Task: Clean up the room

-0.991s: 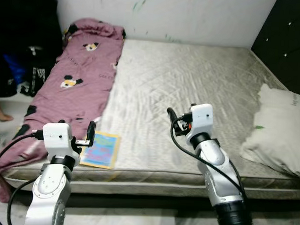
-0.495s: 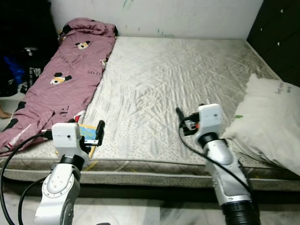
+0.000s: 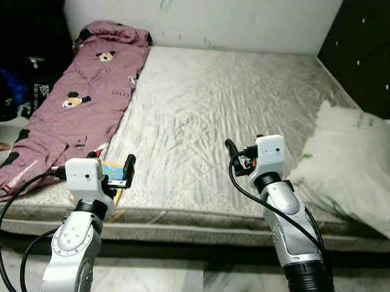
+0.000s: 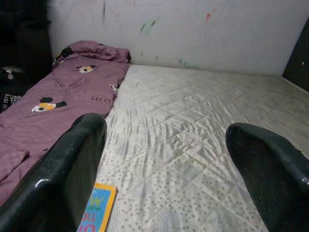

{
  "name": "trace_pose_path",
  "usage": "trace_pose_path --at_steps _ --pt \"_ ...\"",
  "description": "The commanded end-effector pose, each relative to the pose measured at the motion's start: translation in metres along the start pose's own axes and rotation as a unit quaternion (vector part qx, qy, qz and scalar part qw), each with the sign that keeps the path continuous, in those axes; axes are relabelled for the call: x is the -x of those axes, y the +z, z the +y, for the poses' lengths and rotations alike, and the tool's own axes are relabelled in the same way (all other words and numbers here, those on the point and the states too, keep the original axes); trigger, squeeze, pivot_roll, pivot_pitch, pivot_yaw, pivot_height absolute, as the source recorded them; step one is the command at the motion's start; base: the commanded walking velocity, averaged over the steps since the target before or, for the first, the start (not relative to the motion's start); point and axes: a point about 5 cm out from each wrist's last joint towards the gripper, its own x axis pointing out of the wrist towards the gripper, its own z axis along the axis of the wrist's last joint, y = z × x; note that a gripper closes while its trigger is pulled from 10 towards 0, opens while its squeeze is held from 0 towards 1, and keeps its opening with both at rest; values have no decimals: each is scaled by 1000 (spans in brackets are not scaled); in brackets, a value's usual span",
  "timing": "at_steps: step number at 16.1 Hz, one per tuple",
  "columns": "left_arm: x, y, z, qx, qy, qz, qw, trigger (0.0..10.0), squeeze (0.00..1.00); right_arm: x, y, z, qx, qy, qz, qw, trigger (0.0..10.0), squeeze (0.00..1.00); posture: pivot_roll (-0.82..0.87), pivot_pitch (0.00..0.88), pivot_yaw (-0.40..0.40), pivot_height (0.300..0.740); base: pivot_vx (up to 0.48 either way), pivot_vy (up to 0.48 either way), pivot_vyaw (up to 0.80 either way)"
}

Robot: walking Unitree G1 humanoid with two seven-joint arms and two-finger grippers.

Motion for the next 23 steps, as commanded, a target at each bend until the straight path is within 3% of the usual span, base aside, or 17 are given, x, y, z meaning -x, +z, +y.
trace_pose_path --at_steps 1,4,16,23 --pt "-1 1 2 -4 -1 -2 1000 10000 0 -2 4 0 2 -1 -9 1000 10000 0 -68 0 -28 740 296 0 0" --pt "-1 1 2 -3 -1 -1 1000 10000 0 -2 5 0 1 -2 -9 1000 10000 0 -66 0 -28 740 295 0 0" --pt "-2 -4 1 1 8 15 1000 10000 0 -3 1 -2 -3 -11 -5 1000 10000 0 -73 0 -19 740 0 0 40" --pt "-3 -4 0 5 5 13 1000 10000 0 -4 1 -1 -3 -10 -3 1000 10000 0 -72 0 -23 740 0 -300 203"
